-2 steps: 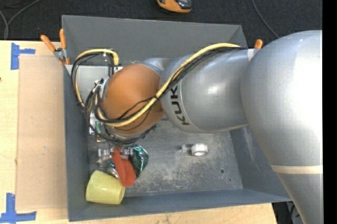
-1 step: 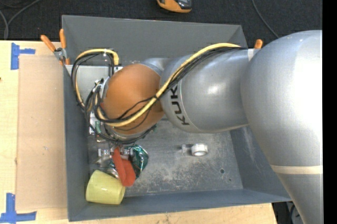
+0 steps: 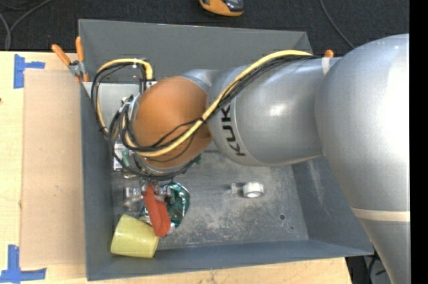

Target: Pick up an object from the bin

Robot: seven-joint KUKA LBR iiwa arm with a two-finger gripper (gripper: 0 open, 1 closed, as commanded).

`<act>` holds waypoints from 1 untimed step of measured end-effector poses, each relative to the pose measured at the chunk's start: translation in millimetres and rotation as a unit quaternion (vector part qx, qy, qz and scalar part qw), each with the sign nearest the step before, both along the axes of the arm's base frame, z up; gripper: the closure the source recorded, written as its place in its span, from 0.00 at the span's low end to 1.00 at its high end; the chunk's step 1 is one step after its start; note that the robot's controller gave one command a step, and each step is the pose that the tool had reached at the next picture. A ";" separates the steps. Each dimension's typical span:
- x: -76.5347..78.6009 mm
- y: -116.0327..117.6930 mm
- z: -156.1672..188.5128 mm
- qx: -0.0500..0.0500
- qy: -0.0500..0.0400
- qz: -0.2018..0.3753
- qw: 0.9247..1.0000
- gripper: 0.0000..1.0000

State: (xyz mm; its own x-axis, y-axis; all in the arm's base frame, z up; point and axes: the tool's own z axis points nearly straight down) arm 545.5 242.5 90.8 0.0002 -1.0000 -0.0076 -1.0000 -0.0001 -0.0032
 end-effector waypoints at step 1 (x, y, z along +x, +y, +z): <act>0.7 0.9 15.5 0.001 -0.002 -0.001 1.000 1.00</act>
Offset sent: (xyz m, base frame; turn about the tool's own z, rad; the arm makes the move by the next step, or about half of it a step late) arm 0.0008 0.0008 0.0649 0.0019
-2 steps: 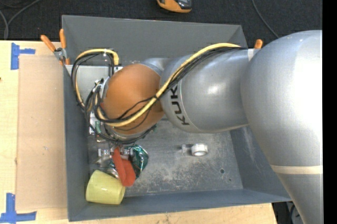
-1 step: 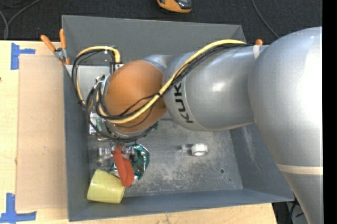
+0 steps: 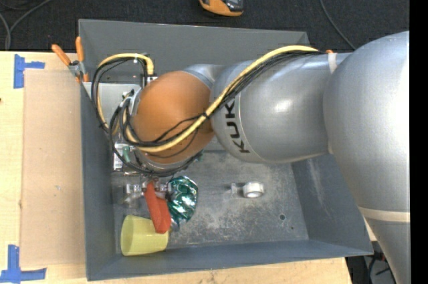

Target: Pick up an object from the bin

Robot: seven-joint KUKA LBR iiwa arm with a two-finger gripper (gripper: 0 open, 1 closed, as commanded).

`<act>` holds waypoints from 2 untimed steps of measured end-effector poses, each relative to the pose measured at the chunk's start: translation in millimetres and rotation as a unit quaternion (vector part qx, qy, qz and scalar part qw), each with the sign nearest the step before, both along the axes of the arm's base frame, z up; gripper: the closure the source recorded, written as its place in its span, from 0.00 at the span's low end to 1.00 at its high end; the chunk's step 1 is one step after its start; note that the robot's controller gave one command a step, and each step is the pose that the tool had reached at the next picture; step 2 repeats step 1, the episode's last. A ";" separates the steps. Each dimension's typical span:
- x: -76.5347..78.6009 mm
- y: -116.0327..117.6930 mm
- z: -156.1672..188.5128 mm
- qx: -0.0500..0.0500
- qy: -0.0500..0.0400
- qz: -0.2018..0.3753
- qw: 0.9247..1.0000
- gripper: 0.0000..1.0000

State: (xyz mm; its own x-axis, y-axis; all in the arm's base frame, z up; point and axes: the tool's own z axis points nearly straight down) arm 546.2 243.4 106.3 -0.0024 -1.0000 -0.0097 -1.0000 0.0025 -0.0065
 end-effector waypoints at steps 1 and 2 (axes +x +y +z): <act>-2.0 -0.2 16.3 -0.001 0.004 -0.001 1.000 1.00; -2.0 -0.2 16.3 -0.001 0.004 -0.001 1.000 1.00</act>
Offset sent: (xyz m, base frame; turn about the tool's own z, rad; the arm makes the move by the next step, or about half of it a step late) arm -0.0018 -0.0003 0.0157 0.0016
